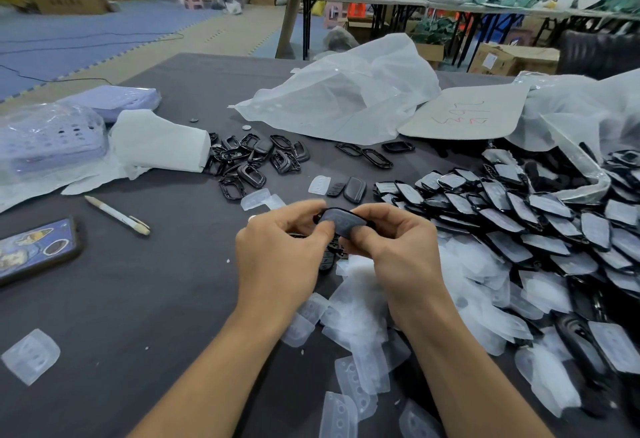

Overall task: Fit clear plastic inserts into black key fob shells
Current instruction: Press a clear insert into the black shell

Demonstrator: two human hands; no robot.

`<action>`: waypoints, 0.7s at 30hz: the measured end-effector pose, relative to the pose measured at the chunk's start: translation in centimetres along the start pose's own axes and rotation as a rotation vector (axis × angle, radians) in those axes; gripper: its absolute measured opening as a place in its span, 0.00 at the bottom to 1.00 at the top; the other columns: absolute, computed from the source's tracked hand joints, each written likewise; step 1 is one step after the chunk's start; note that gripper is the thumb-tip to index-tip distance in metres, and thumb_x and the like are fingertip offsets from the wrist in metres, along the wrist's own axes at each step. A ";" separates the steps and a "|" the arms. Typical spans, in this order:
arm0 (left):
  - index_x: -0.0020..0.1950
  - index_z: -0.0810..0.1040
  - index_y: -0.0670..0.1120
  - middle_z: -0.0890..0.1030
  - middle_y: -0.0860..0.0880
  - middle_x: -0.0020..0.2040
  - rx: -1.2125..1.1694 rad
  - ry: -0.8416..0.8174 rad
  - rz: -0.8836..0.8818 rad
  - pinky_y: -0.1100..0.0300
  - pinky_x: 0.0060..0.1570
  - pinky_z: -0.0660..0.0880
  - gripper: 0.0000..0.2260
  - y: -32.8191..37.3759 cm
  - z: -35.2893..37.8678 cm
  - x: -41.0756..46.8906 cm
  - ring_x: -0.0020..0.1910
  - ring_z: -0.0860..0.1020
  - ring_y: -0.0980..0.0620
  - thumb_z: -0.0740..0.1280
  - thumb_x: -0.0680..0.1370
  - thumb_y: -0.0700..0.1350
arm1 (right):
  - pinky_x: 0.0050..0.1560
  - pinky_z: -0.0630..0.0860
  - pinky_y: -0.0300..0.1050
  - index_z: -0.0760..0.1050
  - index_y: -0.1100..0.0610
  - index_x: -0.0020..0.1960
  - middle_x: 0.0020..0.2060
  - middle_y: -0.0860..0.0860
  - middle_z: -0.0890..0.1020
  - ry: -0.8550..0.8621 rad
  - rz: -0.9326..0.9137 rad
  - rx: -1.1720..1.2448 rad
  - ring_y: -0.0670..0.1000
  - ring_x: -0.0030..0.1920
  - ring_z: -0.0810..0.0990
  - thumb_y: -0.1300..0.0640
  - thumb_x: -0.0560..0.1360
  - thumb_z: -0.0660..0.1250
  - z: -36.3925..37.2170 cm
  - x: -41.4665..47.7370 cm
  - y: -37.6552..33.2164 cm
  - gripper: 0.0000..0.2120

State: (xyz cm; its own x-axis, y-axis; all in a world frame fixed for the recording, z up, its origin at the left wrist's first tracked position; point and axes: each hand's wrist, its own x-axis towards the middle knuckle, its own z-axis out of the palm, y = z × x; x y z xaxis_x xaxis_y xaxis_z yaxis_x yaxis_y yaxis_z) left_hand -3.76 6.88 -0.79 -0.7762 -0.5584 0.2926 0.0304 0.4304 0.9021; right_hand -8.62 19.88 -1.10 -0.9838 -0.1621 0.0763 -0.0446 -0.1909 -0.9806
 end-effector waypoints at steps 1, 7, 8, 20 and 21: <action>0.39 0.83 0.69 0.84 0.67 0.35 -0.038 -0.041 -0.011 0.76 0.38 0.73 0.16 0.0 0.0 0.1 0.38 0.82 0.68 0.79 0.72 0.45 | 0.41 0.83 0.41 0.84 0.57 0.42 0.37 0.56 0.88 0.003 -0.010 -0.016 0.51 0.38 0.86 0.77 0.74 0.68 -0.1 0.0 -0.1 0.16; 0.32 0.83 0.69 0.84 0.65 0.33 -0.110 -0.047 -0.028 0.77 0.35 0.73 0.20 0.1 0.1 0.3 0.35 0.83 0.68 0.79 0.72 0.43 | 0.43 0.83 0.42 0.85 0.54 0.42 0.38 0.54 0.87 -0.010 -0.107 -0.128 0.50 0.38 0.85 0.71 0.72 0.73 -0.4 -0.1 -0.2 0.12; 0.32 0.82 0.71 0.84 0.65 0.33 -0.118 -0.045 -0.031 0.77 0.34 0.72 0.22 0.1 0.1 0.2 0.35 0.82 0.68 0.79 0.72 0.43 | 0.43 0.83 0.41 0.85 0.54 0.42 0.38 0.53 0.87 -0.017 -0.120 -0.146 0.50 0.38 0.85 0.70 0.72 0.74 -0.4 -0.2 -0.2 0.11; 0.36 0.84 0.70 0.85 0.57 0.31 -0.185 -0.067 -0.016 0.62 0.34 0.77 0.21 -0.3 -0.2 0.7 0.29 0.81 0.60 0.77 0.75 0.42 | 0.32 0.78 0.38 0.85 0.54 0.38 0.32 0.54 0.85 -0.037 -0.071 -0.068 0.50 0.29 0.82 0.73 0.73 0.73 -0.2 -0.1 -0.7 0.15; 0.35 0.85 0.69 0.85 0.55 0.31 -0.186 -0.067 -0.022 0.59 0.34 0.78 0.21 -0.4 -0.2 0.8 0.28 0.80 0.59 0.77 0.75 0.41 | 0.32 0.78 0.39 0.86 0.53 0.38 0.31 0.54 0.85 -0.032 -0.058 -0.050 0.51 0.28 0.82 0.73 0.74 0.72 -0.1 0.0 -0.7 0.17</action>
State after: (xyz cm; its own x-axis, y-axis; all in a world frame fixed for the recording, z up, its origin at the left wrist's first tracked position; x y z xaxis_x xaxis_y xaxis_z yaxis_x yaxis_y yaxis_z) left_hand -4.26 6.17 -0.85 -0.8177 -0.5156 0.2558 0.1237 0.2767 0.9530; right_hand -8.60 20.11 -0.46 -0.9732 -0.1836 0.1384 -0.1109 -0.1522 -0.9821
